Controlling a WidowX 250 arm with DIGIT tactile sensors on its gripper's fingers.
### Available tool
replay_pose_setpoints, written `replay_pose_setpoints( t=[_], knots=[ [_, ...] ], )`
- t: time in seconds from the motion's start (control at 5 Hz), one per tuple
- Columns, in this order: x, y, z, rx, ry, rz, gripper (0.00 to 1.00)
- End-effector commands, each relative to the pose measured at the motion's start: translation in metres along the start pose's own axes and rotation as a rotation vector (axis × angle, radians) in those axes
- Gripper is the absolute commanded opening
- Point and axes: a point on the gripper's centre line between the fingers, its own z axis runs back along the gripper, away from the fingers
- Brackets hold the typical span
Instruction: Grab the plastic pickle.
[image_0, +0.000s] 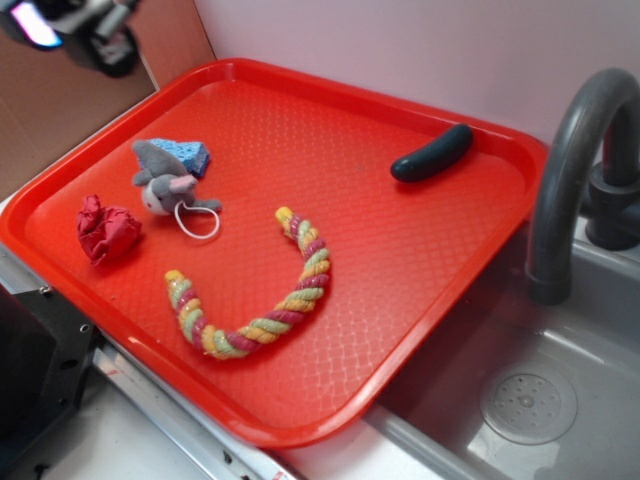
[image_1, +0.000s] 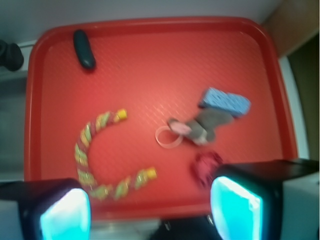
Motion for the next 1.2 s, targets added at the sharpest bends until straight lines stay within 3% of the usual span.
replay_pose_setpoints(
  t=[0.0,0.2,0.4,0.8,1.0],
  knots=[
    [0.057,-0.038,-0.043,0.04,-0.039,-0.056,1.0],
    [0.093,-0.041,-0.071,0.072,-0.078,-0.091,1.0],
    [0.119,-0.047,-0.094,0.025,-0.072,-0.157,1.0],
    [0.147,-0.053,-0.133,0.016,-0.038,-0.213,1.0],
    [0.152,-0.061,-0.153,-0.037,-0.009,-0.277,1.0]
  ],
)
